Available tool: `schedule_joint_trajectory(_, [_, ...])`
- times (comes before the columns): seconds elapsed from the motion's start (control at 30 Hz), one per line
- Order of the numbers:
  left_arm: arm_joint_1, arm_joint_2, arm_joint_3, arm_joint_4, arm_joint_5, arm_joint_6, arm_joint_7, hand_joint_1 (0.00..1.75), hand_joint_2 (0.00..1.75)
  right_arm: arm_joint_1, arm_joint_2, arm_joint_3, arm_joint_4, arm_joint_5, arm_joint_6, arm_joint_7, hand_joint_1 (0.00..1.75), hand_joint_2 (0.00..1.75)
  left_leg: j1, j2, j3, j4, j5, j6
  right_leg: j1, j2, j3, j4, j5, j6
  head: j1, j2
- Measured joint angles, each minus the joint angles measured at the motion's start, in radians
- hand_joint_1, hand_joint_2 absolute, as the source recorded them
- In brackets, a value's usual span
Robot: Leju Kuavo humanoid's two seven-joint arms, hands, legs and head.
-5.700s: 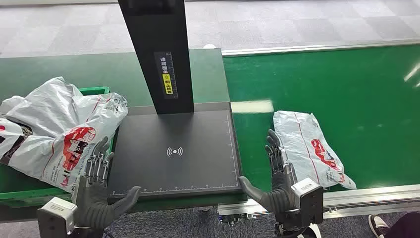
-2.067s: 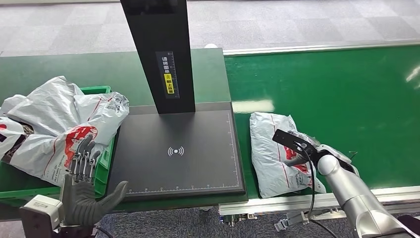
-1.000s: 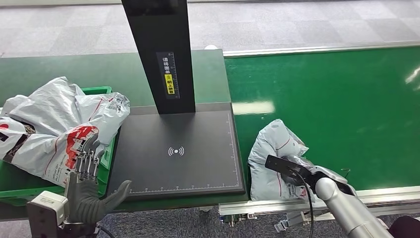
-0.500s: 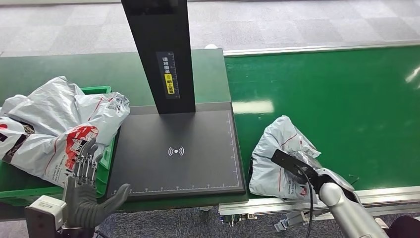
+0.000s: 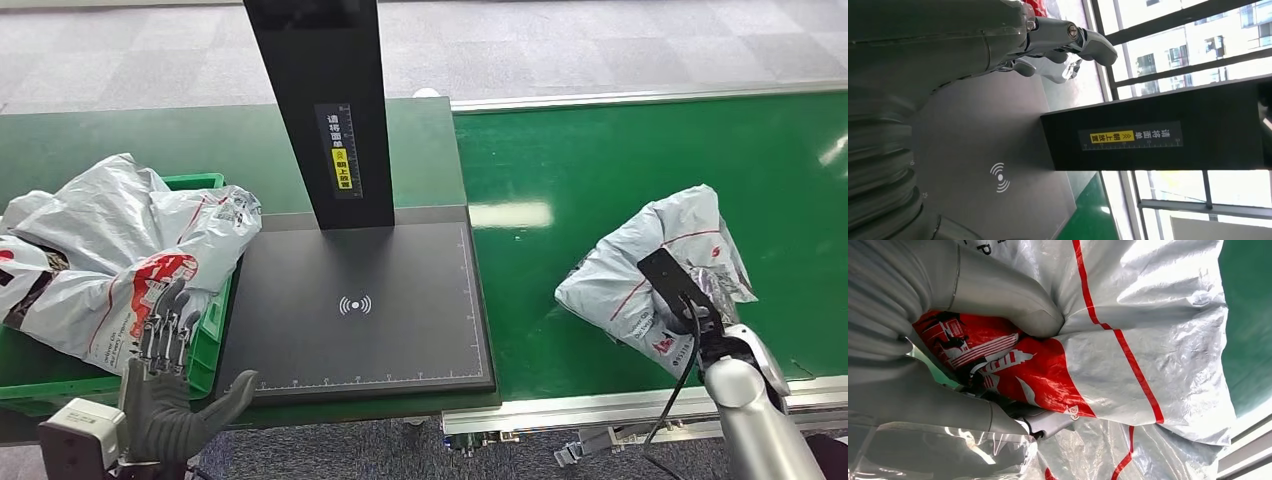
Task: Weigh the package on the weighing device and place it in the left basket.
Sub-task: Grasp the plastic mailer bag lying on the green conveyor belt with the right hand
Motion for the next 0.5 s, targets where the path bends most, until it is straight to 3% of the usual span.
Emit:
schedule_joint_trajectory(0.23, [0.000, -0.009, 0.003, 0.000, -0.009, 0.002, -0.007, 0.00, 1.75, 0.011, 0.018, -0.084, -0.060, 0.006, -0.035, -0.051, 1.71, 1.75, 0.000, 0.000, 0.000, 0.000, 0.000, 0.000, 0.000, 0.000, 0.000, 0.000, 0.000, 0.000, 0.000, 0.000])
schedule_joint_trajectory(0.5, [0.011, -0.009, 0.005, 0.000, -0.008, 0.028, -0.033, 0.00, 1.75, 0.073, 0.071, -0.060, -0.282, -0.026, -0.063, -0.181, 1.74, 1.75, 0.000, 0.000, -0.001, -0.001, 0.000, 0.000, 0.000, 0.000, -0.001, 0.000, -0.001, -0.001, 0.000, 0.000])
